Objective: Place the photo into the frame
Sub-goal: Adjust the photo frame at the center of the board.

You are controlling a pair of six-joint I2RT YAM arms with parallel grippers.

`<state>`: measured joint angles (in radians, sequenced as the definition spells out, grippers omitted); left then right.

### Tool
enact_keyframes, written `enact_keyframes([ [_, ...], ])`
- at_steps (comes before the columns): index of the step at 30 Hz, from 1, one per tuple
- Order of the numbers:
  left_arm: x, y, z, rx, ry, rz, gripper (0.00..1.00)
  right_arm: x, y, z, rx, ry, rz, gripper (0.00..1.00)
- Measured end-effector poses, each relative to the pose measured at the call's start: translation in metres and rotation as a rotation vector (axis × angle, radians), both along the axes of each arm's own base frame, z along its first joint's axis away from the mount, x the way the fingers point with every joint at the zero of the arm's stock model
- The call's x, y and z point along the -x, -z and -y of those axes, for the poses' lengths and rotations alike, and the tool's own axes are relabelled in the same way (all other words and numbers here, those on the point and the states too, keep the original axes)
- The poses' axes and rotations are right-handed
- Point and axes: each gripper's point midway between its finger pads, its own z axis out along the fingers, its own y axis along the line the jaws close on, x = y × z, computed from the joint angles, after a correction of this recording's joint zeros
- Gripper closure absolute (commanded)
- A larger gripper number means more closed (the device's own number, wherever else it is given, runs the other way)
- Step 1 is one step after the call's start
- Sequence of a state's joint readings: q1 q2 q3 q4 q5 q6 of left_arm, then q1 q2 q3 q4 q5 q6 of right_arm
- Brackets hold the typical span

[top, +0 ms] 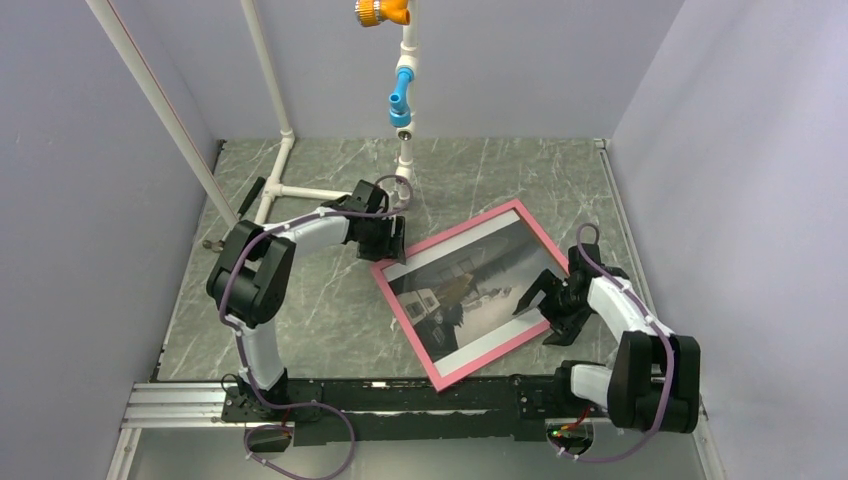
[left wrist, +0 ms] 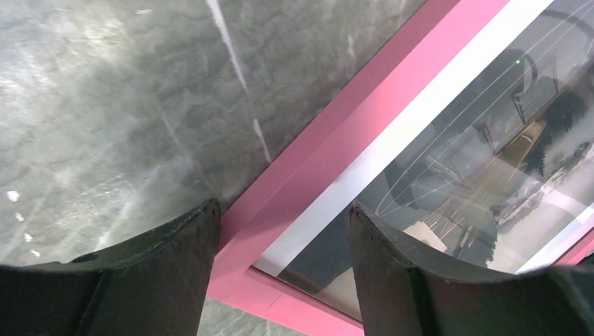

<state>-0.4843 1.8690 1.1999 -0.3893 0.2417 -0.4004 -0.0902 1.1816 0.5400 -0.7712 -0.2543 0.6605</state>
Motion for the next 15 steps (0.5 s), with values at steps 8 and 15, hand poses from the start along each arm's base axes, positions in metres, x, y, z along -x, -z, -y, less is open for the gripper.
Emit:
enact_keyframes([
  [8,0.021,0.0,0.012,0.015,0.043,0.003,0.31,-0.028,0.002,0.005,0.005,0.003,-0.072,0.0],
  [15,0.047,0.0,0.028,0.054,0.041,-0.021,0.3,-0.119,0.002,0.033,0.091,-0.011,-0.038,0.0],
])
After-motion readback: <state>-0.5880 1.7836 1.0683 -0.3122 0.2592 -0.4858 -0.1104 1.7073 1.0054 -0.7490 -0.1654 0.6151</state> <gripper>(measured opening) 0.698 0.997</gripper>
